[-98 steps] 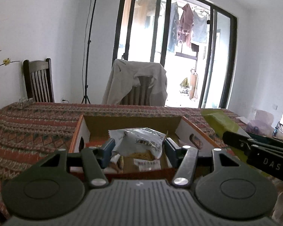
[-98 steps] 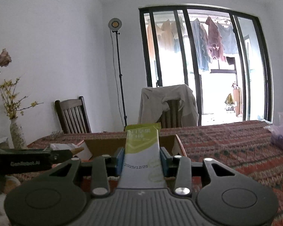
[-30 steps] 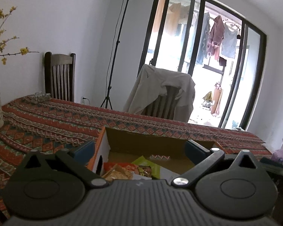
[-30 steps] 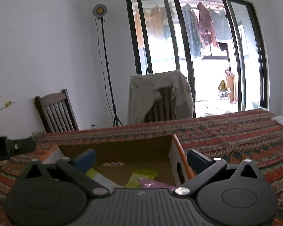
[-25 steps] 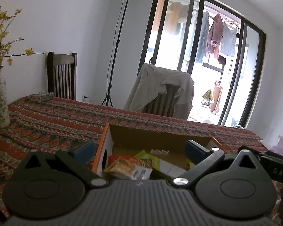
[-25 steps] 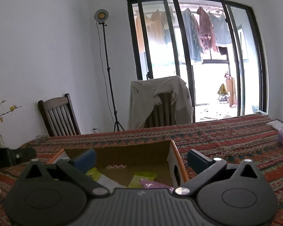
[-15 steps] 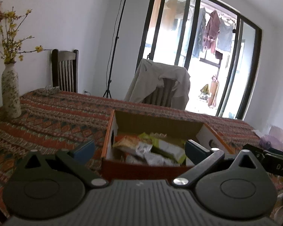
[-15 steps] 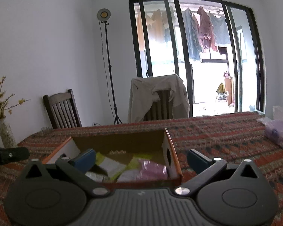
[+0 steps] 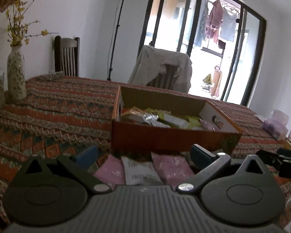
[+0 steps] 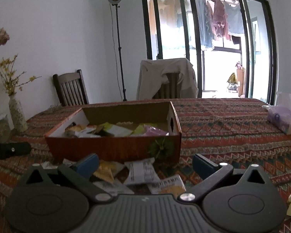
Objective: Organize snacks
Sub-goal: 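Withdraw both grippers from the box toward the snack pile, then grasp a tan biscuit packet with the right gripper while the left lowers onto a pink packet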
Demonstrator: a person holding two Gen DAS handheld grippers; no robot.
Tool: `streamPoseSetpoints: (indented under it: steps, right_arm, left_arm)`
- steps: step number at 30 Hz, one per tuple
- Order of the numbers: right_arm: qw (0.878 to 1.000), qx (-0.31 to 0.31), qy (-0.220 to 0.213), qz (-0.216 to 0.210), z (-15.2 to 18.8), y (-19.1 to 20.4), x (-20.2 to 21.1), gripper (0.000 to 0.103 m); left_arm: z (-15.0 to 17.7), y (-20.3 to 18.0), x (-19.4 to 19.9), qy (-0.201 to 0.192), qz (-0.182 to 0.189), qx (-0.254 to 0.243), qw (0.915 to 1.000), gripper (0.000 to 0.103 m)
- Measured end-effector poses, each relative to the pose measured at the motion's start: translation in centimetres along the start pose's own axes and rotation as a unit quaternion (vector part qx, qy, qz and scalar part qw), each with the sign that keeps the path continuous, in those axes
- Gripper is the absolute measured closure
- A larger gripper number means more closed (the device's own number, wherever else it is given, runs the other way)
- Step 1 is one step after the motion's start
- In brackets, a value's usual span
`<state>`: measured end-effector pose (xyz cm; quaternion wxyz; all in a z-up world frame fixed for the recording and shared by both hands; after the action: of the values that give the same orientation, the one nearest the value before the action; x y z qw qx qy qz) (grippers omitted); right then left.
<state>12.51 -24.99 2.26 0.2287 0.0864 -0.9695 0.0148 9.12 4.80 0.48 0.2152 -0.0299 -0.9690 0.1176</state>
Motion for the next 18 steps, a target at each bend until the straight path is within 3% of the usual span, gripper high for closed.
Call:
streamPoseSetpoints:
  steps: [7,18]
  right_arm:
    - [0.999,0.018,0.007,0.028,1.4,-2.0,0.4,0.000]
    - [0.997,0.003,0.038,0.061,1.7,-5.2,-1.8,0.000]
  left_arm:
    - [1.6,1.1,-0.3,0.012,0.000,-0.001,0.9999,0.000]
    - [0.1,1.7,-2.4,0.015,0.002,0.015,0.9998,0.000]
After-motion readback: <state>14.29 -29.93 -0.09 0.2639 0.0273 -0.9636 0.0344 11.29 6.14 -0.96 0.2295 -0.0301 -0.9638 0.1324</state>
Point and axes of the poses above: each gripper's, at about its wrist camera, not at the fingertips, and x roughly against the way its jaws point, y to its left, z to its underside, the point moved 5 cm from there along -x, roughly the way its jaws point, and after that the axes turned 9 degrees about z, right-handed, at the moved point
